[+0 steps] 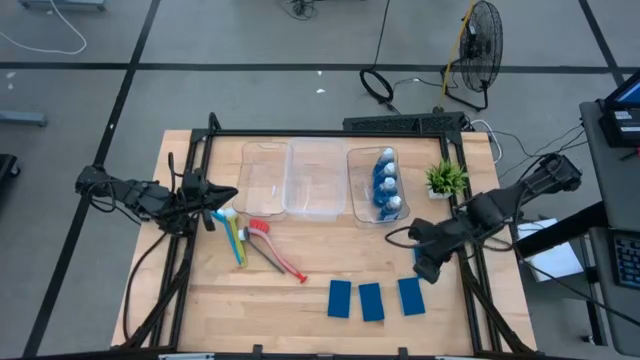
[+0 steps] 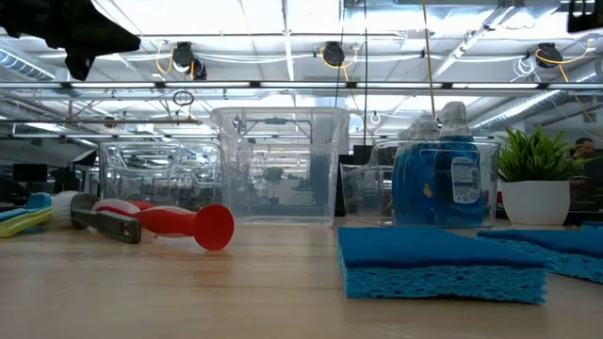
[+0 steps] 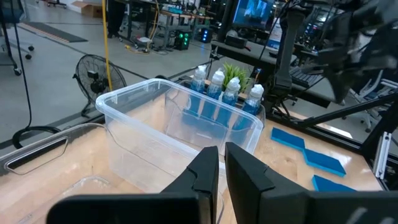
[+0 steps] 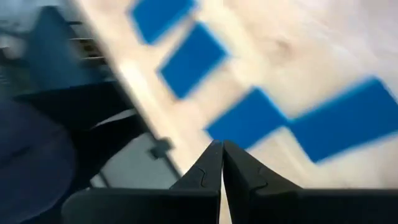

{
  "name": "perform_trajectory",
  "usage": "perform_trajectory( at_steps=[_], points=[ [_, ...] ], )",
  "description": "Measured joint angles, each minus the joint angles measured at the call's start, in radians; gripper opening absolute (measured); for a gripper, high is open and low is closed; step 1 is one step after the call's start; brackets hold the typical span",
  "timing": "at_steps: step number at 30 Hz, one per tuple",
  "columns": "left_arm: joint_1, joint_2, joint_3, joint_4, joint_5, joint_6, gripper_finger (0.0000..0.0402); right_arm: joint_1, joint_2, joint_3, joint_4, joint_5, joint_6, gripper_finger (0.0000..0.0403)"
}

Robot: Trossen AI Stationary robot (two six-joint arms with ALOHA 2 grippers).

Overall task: Pick & Place Kitchen Sink Supplies
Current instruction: Put the blue sponge into the left transparent bin

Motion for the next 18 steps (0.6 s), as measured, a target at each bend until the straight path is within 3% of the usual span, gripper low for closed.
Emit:
perform_trajectory(
  at_steps=[3, 9, 18],
  points=[
    [0.000, 0.000, 0.000, 0.000, 0.000, 0.000, 0.0033, 0.000, 0.005, -0.033, -0.046, 0.022, 0.071, 0.0000],
    [0.000, 0.000, 0.000, 0.000, 0.000, 0.000, 0.0033, 0.002, -0.005, -0.167, 0.027, 0.030, 0.146, 0.0013],
    [0.000, 0.000, 0.000, 0.000, 0.000, 0.002, 0.0033, 0.057, -0.005, -0.361, 0.182, 0.019, 0.266, 0.0080]
  ],
)
